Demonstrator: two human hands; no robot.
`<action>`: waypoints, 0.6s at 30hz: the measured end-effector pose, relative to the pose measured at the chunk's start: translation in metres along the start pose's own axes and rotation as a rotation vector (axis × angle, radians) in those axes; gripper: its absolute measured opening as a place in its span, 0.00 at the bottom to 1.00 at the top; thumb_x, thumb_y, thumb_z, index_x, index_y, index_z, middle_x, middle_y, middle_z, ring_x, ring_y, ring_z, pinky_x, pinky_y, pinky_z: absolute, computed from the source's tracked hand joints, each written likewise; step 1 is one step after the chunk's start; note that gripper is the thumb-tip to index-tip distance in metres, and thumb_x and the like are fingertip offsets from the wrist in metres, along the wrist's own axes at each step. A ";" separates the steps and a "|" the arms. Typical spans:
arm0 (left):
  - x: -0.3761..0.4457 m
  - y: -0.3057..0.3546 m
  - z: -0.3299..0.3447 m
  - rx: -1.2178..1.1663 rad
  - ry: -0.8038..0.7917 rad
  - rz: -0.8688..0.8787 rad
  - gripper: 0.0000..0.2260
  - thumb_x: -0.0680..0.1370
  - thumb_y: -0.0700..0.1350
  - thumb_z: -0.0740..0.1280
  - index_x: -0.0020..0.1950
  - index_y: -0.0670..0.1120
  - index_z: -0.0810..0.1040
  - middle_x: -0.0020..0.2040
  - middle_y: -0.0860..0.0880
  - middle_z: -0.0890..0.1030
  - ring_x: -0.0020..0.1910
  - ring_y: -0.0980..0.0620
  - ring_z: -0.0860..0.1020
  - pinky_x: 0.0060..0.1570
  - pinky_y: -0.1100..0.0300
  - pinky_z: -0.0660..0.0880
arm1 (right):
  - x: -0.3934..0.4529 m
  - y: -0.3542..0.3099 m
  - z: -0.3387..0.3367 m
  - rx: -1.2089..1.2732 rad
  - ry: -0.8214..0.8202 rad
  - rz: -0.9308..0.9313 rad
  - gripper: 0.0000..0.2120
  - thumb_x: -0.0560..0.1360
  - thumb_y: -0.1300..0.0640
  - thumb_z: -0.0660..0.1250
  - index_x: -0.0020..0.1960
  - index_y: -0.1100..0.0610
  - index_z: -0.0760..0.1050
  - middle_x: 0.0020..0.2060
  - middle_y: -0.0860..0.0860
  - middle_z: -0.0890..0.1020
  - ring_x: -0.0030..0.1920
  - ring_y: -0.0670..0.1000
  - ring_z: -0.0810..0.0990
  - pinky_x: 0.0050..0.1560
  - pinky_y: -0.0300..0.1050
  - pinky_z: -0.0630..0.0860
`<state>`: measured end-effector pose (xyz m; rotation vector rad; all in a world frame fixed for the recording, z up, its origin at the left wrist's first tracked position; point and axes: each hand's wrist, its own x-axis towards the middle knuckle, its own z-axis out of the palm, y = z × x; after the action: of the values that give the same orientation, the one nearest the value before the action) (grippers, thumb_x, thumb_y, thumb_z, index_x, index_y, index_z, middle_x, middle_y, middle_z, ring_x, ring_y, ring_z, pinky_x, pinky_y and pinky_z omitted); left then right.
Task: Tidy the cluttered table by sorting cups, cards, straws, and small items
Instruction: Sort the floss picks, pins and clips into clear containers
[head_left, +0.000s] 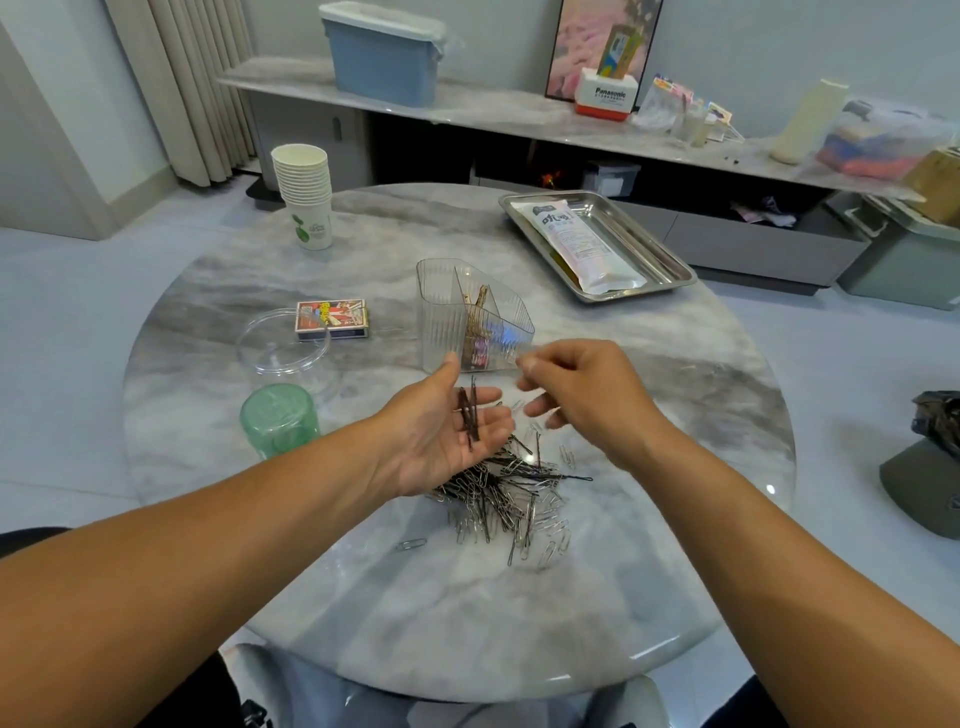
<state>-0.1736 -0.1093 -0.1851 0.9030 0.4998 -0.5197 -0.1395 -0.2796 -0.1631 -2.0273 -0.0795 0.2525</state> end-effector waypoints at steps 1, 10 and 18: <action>0.001 0.003 -0.003 0.008 0.046 0.013 0.27 0.84 0.61 0.54 0.61 0.39 0.77 0.45 0.40 0.81 0.39 0.47 0.81 0.36 0.58 0.82 | 0.002 0.002 -0.007 -0.165 -0.003 -0.024 0.02 0.78 0.57 0.72 0.48 0.53 0.83 0.41 0.49 0.86 0.36 0.46 0.84 0.33 0.39 0.77; 0.005 0.010 -0.013 0.026 0.157 0.073 0.26 0.84 0.60 0.54 0.60 0.39 0.77 0.42 0.42 0.79 0.37 0.48 0.80 0.31 0.59 0.80 | 0.004 0.041 0.008 -0.907 -0.250 0.013 0.12 0.68 0.51 0.81 0.49 0.50 0.82 0.42 0.45 0.84 0.46 0.49 0.82 0.44 0.43 0.77; 0.005 0.003 -0.011 0.030 0.134 0.058 0.27 0.84 0.60 0.54 0.62 0.38 0.76 0.47 0.39 0.81 0.49 0.41 0.83 0.44 0.52 0.83 | 0.004 0.037 0.017 -1.229 -0.228 -0.153 0.06 0.73 0.61 0.66 0.47 0.56 0.80 0.43 0.53 0.81 0.44 0.57 0.80 0.40 0.45 0.73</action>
<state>-0.1697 -0.0997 -0.1921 0.9824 0.5871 -0.4168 -0.1407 -0.2811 -0.2037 -3.1707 -0.6658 0.3890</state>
